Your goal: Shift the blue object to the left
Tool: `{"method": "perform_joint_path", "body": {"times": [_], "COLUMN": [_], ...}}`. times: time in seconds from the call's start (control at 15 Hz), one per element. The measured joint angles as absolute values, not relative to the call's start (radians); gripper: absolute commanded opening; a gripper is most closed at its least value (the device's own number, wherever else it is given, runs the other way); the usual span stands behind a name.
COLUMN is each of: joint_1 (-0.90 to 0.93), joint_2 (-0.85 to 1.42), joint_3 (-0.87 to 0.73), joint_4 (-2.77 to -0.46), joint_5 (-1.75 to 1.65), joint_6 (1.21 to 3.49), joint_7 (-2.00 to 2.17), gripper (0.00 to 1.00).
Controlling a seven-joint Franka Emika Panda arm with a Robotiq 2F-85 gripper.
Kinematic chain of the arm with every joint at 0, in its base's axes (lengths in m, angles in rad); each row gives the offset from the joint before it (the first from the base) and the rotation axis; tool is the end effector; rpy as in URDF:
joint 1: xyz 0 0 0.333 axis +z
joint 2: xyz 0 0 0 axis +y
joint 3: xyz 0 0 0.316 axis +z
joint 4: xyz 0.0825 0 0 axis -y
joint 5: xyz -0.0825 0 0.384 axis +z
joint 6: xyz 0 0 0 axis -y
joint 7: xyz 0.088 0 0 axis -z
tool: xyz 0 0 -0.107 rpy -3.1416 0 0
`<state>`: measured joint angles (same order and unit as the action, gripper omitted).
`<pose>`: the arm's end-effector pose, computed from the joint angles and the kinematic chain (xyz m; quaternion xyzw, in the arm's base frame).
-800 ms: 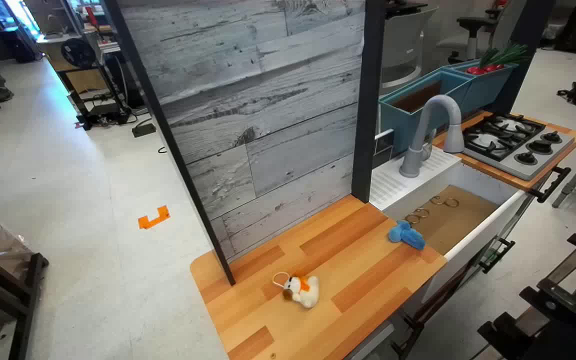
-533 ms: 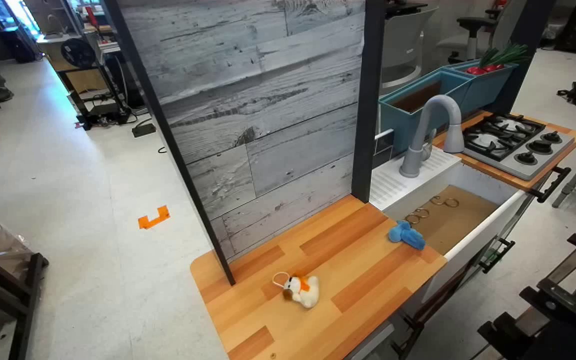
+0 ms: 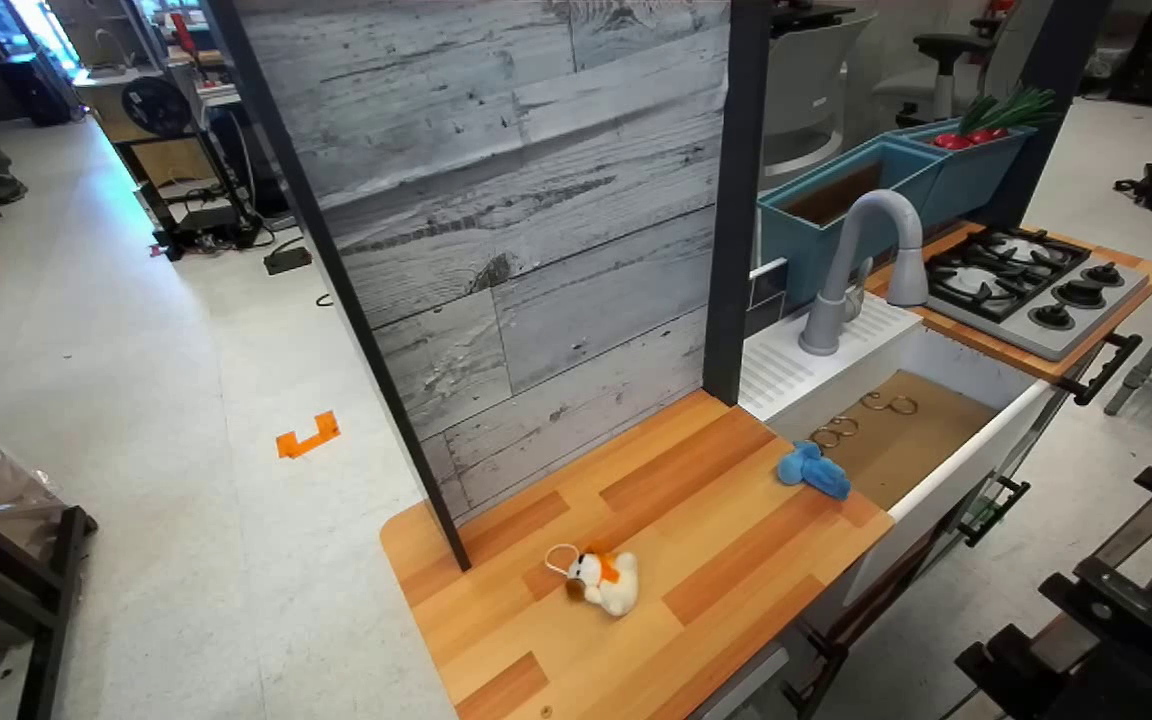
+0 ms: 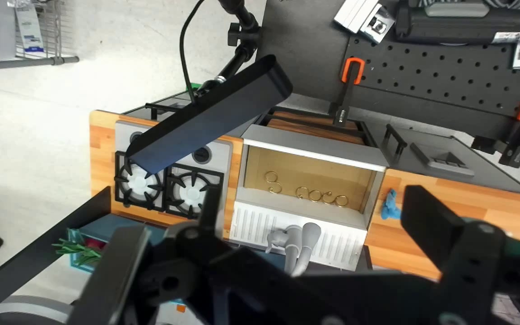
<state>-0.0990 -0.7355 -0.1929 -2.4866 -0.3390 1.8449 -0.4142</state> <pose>0.3194 -0.1332 0.5328 0.9866 0.1209 0.0093 0.1092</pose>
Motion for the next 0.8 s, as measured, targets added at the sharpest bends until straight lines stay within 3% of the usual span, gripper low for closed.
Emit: {"method": "perform_joint_path", "body": {"times": [0.8], "joint_1": [0.026], "joint_2": [-0.199], "joint_3": [-0.053], "joint_4": [-2.392], "joint_5": [-0.198], "joint_6": [1.991], "joint_7": [-0.201], "gripper": [1.0]}}
